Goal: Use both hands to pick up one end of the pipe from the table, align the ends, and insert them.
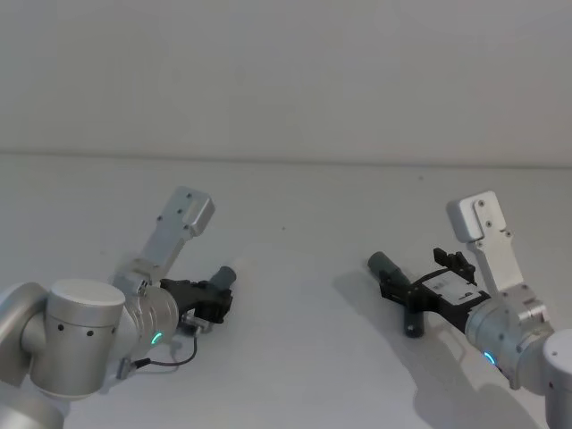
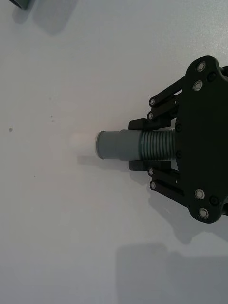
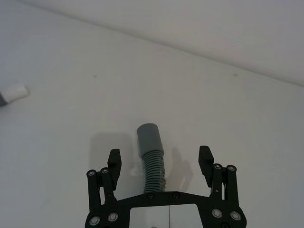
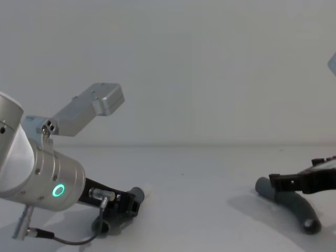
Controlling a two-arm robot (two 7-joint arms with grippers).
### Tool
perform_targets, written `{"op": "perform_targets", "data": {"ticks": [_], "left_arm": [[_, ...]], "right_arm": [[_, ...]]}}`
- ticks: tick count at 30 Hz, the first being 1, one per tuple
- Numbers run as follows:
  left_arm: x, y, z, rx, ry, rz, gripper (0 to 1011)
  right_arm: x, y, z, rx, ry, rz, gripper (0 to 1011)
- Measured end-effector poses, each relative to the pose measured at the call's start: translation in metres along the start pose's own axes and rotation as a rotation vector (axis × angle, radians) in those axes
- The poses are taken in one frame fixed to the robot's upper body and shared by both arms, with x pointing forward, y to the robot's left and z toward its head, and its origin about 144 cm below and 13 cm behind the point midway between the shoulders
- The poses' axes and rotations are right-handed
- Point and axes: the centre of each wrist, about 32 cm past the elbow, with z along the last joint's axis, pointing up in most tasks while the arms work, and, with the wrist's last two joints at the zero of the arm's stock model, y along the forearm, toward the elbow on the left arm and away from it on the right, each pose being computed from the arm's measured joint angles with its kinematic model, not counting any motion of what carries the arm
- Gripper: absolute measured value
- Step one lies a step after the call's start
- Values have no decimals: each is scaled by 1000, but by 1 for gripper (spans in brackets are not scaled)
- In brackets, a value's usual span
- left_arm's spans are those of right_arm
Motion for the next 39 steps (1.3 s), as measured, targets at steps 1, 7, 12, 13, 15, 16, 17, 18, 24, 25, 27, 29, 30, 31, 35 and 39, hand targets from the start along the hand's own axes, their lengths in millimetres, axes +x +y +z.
{"op": "perform_targets", "data": {"ticks": [1,7,12,13,15,16,17,18,24,25,27,29,30,31,35,39], "left_arm": [[0,0,0,0,0,0,354],[0,0,0,0,0,0,354],[0,0,0,0,0,0,354],[0,0,0,0,0,0,354],[0,0,0,0,0,0,354],[0,0,0,0,0,0,354],[0,0,0,0,0,0,354],[0,0,0,0,0,0,354],[0,0,0,0,0,0,354],[0,0,0,0,0,0,354],[0,0,0,0,0,0,354],[0,0,0,0,0,0,354],[0,0,0,0,0,0,354],[0,0,0,0,0,0,354],[0,0,0,0,0,0,354],[0,0,0,0,0,0,354]], "right_arm": [[0,2,0,-9,-4,0,1000],[2,6,3,-41,-12,1,1000],[3,9,4,-64,-8,5,1000],[3,10,5,-71,-6,6,1000],[4,10,5,-80,-2,9,1000],[4,11,5,-83,0,10,1000],[4,11,6,-86,2,11,1000],[5,12,6,-94,6,13,1000],[6,15,9,-120,26,25,1000],[6,15,9,-124,30,28,1000],[7,15,9,-127,33,29,1000],[7,16,10,-133,39,34,1000],[7,17,10,-139,43,37,1000],[7,17,10,-141,45,39,1000],[8,18,11,-151,53,48,1001],[8,19,11,-161,58,55,1000]]}}
